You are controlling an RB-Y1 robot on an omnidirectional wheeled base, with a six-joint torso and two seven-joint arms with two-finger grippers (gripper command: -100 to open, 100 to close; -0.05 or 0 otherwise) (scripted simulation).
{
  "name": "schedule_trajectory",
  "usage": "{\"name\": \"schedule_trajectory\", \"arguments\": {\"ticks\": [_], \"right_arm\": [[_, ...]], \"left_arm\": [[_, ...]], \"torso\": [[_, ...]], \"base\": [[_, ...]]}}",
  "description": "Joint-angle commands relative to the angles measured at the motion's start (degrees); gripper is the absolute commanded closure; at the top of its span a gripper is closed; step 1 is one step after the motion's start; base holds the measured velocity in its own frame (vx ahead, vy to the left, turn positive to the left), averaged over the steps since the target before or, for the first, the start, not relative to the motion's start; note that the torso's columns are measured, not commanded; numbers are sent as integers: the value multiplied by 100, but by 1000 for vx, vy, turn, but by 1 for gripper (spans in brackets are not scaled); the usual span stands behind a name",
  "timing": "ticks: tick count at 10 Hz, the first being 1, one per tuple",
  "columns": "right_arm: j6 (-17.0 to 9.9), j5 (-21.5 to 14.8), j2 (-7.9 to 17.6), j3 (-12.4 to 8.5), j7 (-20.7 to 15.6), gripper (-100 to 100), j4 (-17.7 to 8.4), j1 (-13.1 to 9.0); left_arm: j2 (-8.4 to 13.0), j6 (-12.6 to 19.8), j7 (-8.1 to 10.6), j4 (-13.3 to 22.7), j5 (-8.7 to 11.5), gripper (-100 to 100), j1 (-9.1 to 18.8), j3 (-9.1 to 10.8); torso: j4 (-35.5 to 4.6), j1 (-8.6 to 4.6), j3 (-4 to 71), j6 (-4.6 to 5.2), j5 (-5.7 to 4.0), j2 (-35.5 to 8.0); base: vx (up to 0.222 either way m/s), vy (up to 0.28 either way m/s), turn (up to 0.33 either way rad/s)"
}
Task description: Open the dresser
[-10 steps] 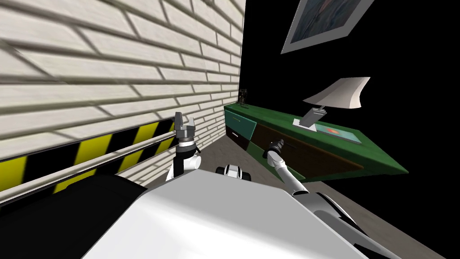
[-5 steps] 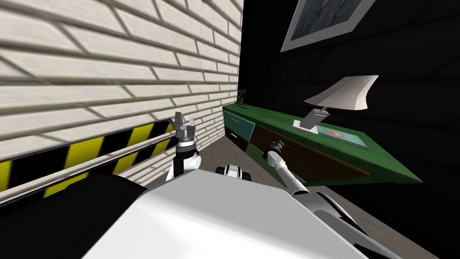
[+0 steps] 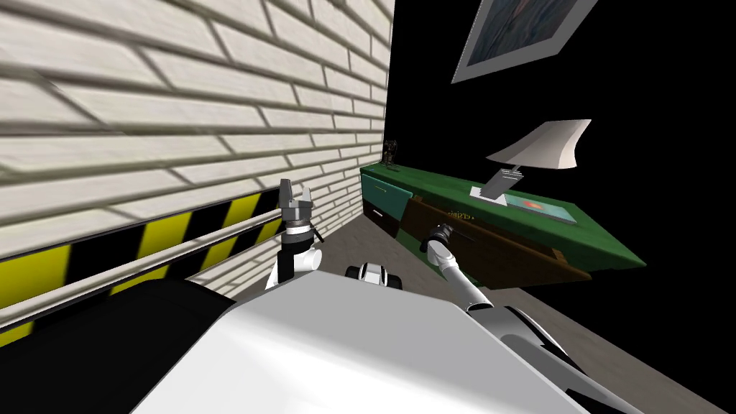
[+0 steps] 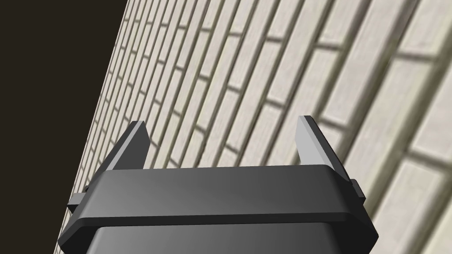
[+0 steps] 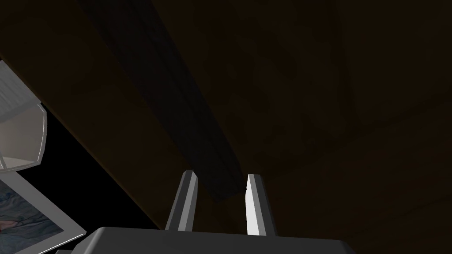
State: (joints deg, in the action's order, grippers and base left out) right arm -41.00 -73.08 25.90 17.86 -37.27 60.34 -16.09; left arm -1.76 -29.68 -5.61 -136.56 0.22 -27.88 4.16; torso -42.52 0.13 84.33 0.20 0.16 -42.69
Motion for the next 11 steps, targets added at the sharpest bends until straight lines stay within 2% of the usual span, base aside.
{"name": "schedule_trajectory", "arguments": {"ticks": [1, 4, 5, 6, 10, 11], "right_arm": [[1, 9, -29, 17, -35, 100, 20, 15], [-26, 9, -44, 19, -88, 100, 86, -7], [-1, 4, -60, 37, -63, 100, 39, 0], [166, 198, 35, -32, -211, -100, -62, -138], [486, 573, 258, -195, -497, -100, -242, -455], [647, 760, 369, -276, -640, -100, -331, -614]], "left_arm": [[1, 0, 0, 0, 0, 0, -1, 1], [0, 0, 0, 0, 0, 0, 0, 0], [0, 0, 0, 0, 0, 0, -1, 0], [1, 0, 0, 0, 0, 0, -2, 1], [1, 0, 0, 0, 0, 0, -2, 1], [1, 0, 0, -1, 0, 0, -2, 1]], "torso": [[-5, -23, 19, -5, 5, 34], [5, -4, 4, -7, -4, 9], [0, 2, 8, -8, 1, 15], [-2, -17, 20, -13, 2, 37], [23, -16, 27, -20, -16, 46], [24, -15, 26, -20, -17, 45]], "base": [[-95, 81, -19], [-156, 117, -34], [-63, 66, -10], [-38, 53, -17], [-45, 57, -15], [-52, 78, -21]]}}
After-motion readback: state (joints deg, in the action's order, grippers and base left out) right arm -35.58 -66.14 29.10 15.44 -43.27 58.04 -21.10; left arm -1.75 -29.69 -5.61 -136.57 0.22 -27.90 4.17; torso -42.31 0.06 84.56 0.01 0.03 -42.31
